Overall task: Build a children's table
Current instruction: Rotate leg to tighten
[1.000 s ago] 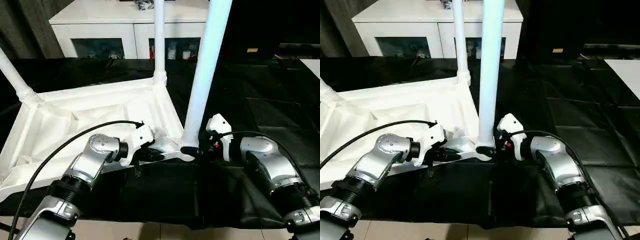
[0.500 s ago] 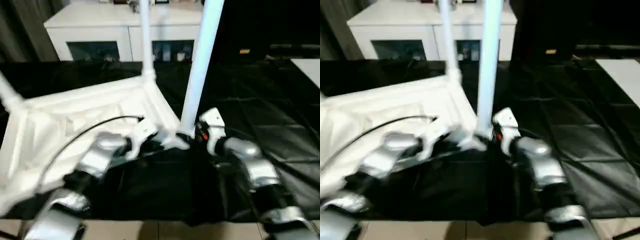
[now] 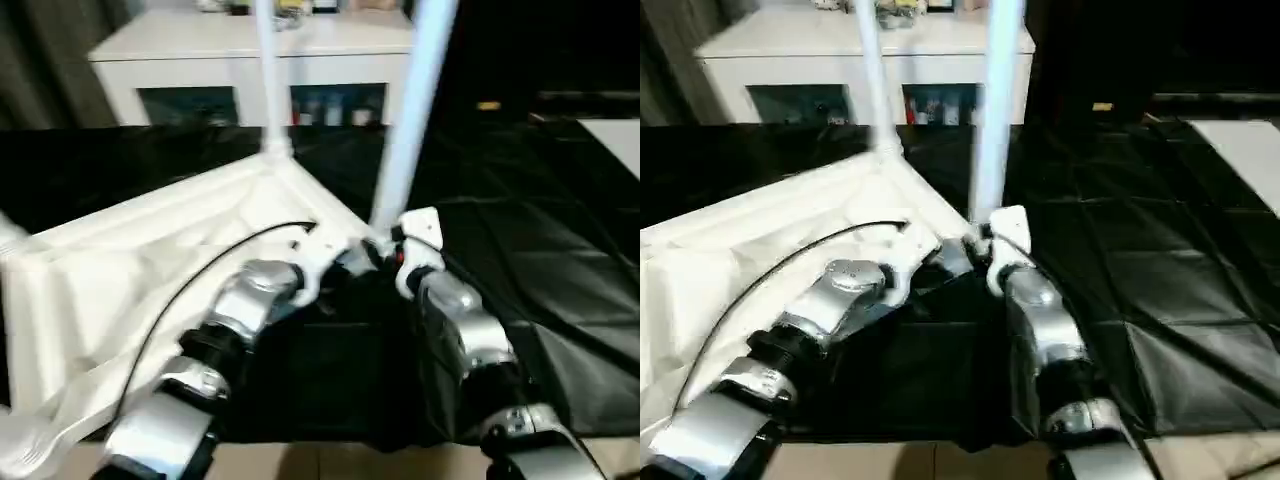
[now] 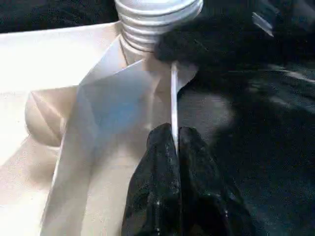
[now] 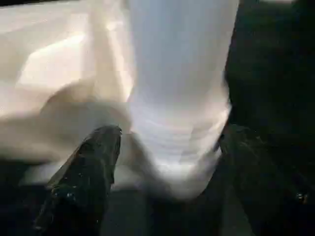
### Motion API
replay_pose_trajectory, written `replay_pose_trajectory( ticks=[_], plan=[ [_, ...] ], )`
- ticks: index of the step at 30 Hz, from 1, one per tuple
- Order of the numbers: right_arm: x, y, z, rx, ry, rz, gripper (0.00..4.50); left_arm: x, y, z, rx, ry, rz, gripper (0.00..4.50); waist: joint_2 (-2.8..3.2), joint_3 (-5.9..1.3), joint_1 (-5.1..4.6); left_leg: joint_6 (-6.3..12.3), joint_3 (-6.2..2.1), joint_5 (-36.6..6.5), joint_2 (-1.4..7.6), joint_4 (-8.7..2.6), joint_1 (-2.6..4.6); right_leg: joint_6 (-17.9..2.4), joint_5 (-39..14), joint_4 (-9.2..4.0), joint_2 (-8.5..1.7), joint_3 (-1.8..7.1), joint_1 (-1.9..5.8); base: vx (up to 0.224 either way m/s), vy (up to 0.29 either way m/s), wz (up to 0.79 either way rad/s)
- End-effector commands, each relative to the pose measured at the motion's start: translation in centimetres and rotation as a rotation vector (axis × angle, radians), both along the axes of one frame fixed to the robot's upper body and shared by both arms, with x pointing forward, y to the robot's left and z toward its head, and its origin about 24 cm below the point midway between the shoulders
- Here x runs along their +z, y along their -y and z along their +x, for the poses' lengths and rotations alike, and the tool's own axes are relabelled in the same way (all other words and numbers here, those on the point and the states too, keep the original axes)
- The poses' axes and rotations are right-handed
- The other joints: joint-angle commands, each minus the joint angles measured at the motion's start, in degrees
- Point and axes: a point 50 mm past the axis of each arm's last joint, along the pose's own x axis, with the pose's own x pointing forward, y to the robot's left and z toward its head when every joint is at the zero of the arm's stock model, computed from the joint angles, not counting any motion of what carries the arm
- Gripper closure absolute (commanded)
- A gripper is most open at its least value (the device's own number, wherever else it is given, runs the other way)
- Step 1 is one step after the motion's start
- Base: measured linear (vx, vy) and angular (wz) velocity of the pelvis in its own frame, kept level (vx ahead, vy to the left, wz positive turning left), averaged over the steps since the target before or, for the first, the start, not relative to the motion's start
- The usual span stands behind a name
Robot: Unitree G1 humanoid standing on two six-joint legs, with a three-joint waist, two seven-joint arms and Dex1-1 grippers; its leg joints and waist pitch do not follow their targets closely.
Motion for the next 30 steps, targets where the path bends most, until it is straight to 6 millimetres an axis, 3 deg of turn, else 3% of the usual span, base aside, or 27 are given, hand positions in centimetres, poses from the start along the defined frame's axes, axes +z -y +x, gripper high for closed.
replay_pose_trajectory(
  ticks=[1, 4, 6, 10, 13, 14, 19, 21, 30],
  plan=[
    [1.4, 0.4, 0.2, 0.095, 0.036, 0.004, 0.77, 0.0, -1.1, -0.4, -0.034, 0.016, -0.023, 4.5, -0.89, -3.67, 0.5, 4.49, -1.78, -9.7, 2.95, -4.18, -0.16, -11.9, -13.7, -4.29, -4.43, 2.42, 3.01, 0.0, 0.0, 0.0],
    [1.7, 1.1, -0.1, 0.209, 0.042, -0.024, 0.77, 0.0, -1.5, -0.9, -0.088, -0.006, -0.037, 4.5, -0.93, -3.76, 0.69, 5.89, -1.47, -7.2, 3.03, -3.81, -0.26, -13.8, -9.2, -3.72, -4.37, 2.35, 3.16, 0.0, 0.0, 0.0],
    [1.9, 2.2, -0.7, 0.316, 0.04, -0.028, 0.77, 0.0, -2.0, -1.7, -0.181, -0.022, -0.052, 4.5, -1.1, -3.66, 0.77, 6.59, -1.37, -7.5, 3.1, -3.82, -0.26, -14.0, -9.5, -3.8, -4.37, 2.32, 3.09, 0.0, 0.0, 0.0],
    [2.3, 3.7, -1.7, 0.487, 0.056, -0.051, 0.77, 0.2, -2.8, -3.3, -0.361, -0.061, -0.068, 4.5, -0.78, -3.83, 1.52, 7.12, -1.4, -6.1, 3.71, -3.74, -0.19, -14.9, -7.1, -3.12, -4.41, 2.3, 2.93, 0.0, 0.0, 0.0],
    [2.6, 4.0, -2.1, 0.553, 0.06, -0.054, 0.77, 0.2, -3.3, -3.9, -0.411, -0.082, -0.052, 4.5, -0.71, -4.0, 1.89, 7.23, -1.27, -5.4, 3.74, -3.56, 0.02, -15.9, -5.0, -2.74, -4.28, 2.27, 2.77, 0.0, 0.0, 0.0],
    [2.6, 4.1, -2.1, 0.566, 0.06, -0.06, 0.77, 0.2, -3.4, -4.0, -0.42, -0.085, -0.055, 4.5, -0.76, -3.94, 1.85, 7.42, -1.28, -4.9, 3.73, -3.53, -0.2, -16.2, -3.9, -2.53, -4.12, 2.2, 2.72, 0.0, 0.0, 0.0],
    [2.6, 3.7, -2.5, 0.66, 0.055, -0.069, 0.77, 0.5, -3.7, -4.4, -0.441, -0.095, -0.064, 4.5, -0.85, -3.57, 2.13, 5.58, -1.24, -8.6, 3.68, -3.79, -0.07, -15.1, -9.6, -3.19, -4.39, 2.32, 2.61, 0.0, 0.0, 0.0],
    [2.5, 3.4, -2.5, 0.68, 0.052, -0.068, 0.77, 0.6, -3.8, -4.5, -0.448, -0.096, -0.064, 4.5, -0.99, -3.63, 2.29, 5.33, -1.26, -8.2, 3.64, -3.77, -0.04, -14.7, -9.7, -3.18, -4.4, 2.36, 2.62, 0.0, 0.0, 0.0],
    [2.2, 2.9, -2.3, 0.706, 0.041, -0.057, 1.54, 0.6, -4.0, -4.4, -0.432, -0.096, -0.048, 4.5, -1.0, -3.9, 2.92, 5.96, -1.23, -5.9, 3.55, -3.52, -0.15, -14.9, -6.7, -2.68, -4.32, 2.29, 2.65, 0.0, 0.0, 0.0]
  ],
)
